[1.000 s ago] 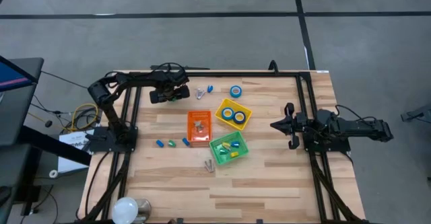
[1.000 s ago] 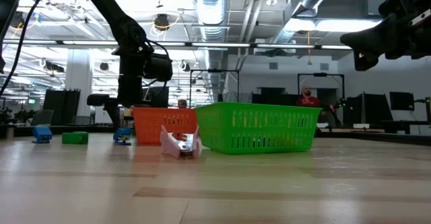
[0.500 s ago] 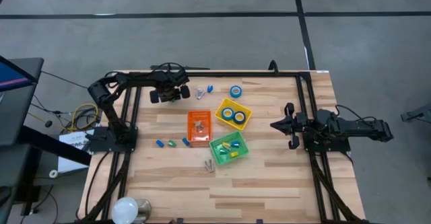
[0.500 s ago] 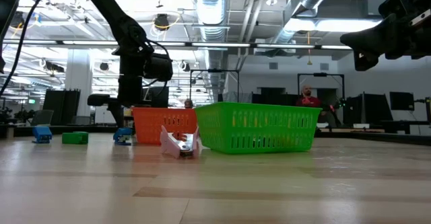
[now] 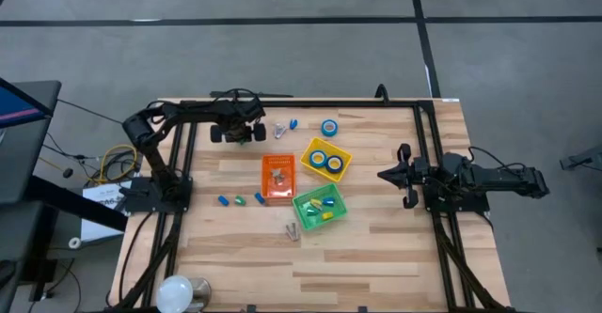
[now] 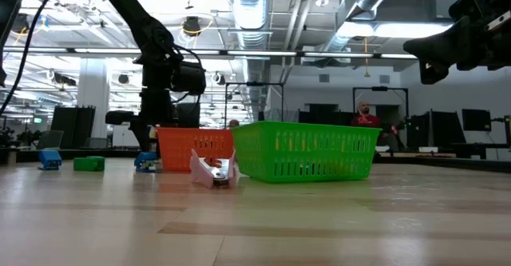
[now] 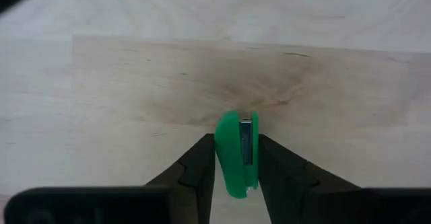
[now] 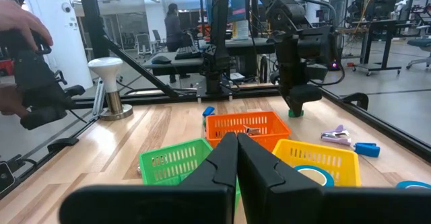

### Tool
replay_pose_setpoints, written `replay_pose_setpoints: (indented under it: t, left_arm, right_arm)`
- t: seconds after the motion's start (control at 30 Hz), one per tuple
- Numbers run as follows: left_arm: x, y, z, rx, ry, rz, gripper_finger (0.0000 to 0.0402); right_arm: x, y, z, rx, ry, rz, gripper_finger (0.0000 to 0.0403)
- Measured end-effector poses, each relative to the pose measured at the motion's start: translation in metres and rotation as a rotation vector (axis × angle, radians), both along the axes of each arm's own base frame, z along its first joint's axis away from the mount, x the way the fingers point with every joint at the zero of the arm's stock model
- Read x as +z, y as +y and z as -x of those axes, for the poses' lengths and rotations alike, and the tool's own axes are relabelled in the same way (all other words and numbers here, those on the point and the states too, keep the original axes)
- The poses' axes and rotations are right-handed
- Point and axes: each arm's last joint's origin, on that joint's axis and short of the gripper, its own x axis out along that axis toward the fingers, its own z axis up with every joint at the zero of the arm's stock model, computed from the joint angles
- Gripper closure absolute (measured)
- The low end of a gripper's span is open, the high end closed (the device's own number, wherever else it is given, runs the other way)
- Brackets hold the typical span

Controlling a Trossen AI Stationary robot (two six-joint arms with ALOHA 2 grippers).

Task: Pick and place Stapler, Stapler remover, tape
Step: Put the green stapler into the green bin

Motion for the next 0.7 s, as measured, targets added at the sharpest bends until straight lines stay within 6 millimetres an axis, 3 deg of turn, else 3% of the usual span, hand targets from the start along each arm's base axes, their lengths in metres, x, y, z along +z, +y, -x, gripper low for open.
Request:
replay_pose_setpoints:
  t: [0.33,0.7]
  left_arm:
    - [0.034,-0.008,0.002,-0.017,-0.101,-0.08,0.0309]
    - [0.071,-0.041,-0.013,-0.144,-0.256,-0.184,0.0309]
  right_arm:
    - [0.0,0.0,0.0,0.0,0.0,0.0,0.0402]
    - [0.0,0.0,0.0,0.0,0.0,0.0,0.0402]
